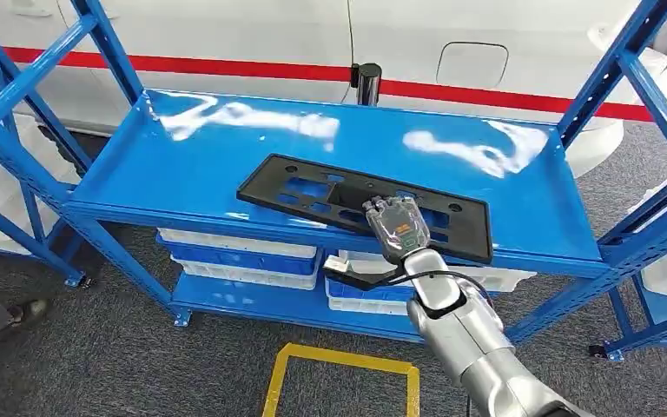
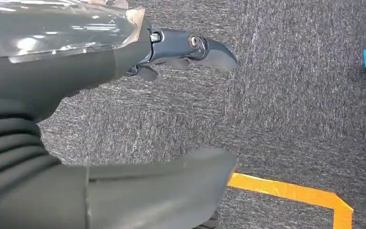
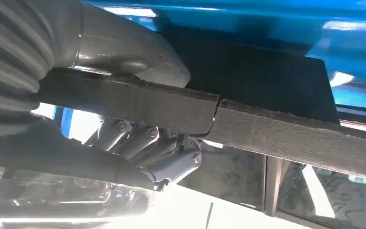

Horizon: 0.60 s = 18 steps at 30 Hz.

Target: Take the parts from the cabinet and place them on the table.

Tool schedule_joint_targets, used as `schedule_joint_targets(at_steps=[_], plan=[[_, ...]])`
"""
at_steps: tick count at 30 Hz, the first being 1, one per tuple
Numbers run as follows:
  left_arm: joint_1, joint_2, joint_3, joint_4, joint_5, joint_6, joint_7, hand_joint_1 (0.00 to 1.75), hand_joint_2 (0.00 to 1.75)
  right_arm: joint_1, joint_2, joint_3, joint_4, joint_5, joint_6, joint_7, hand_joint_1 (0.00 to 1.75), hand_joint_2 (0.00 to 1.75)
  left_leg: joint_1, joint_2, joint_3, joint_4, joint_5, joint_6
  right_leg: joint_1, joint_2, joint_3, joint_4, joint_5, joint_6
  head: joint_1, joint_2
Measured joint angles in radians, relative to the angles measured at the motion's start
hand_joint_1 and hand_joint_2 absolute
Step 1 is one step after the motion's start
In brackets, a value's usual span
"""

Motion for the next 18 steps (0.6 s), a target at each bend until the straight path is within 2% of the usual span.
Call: schedule_joint_targets(at_steps=[8, 12, 15, 18], plan=[[0.0, 0.0, 0.001, 0.0, 0.001, 0.0, 0.0, 0.0, 1.75, 0.002, -0.003, 0.0, -0.011, 0.0, 0.0, 0.0, 1.75, 1.75, 0.0, 0.0, 0.0, 0.0, 0.0, 0.0, 0.0, 0.0, 0.0, 0.0, 0.0, 0.0, 0.0, 0.0], [0.0, 0.0, 0.002, 0.0, -0.004, 0.012, 0.034, 0.0, 1.75, 0.006, -0.004, -0.002, -0.024, -0.009, -0.003, -0.006, 1.75, 1.75, 0.0, 0.0, 0.0, 0.0, 0.0, 0.0, 0.0, 0.0, 0.0, 0.0, 0.0, 0.0, 0.0, 0.0], [0.0, 0.001, 0.009, 0.0, 0.005, 0.009, 0.067, 0.0, 1.75, 0.019, -0.009, -0.01, -0.067, -0.066, -0.003, -0.05, 1.75, 1.75, 0.0, 0.0, 0.0, 0.0, 0.0, 0.0, 0.0, 0.0, -0.001, 0.0, 0.0, 0.0, 0.0, 0.0], [0.0, 0.002, 0.018, 0.0, 0.002, 0.006, 0.119, 0.0, 1.75, 0.039, -0.032, -0.02, -0.157, -0.208, 0.029, -0.146, 1.75, 1.75, 0.0, 0.0, 0.0, 0.0, 0.0, 0.0, 0.0, 0.0, -0.001, 0.0, 0.0, 0.0, 0.0, 0.0]])
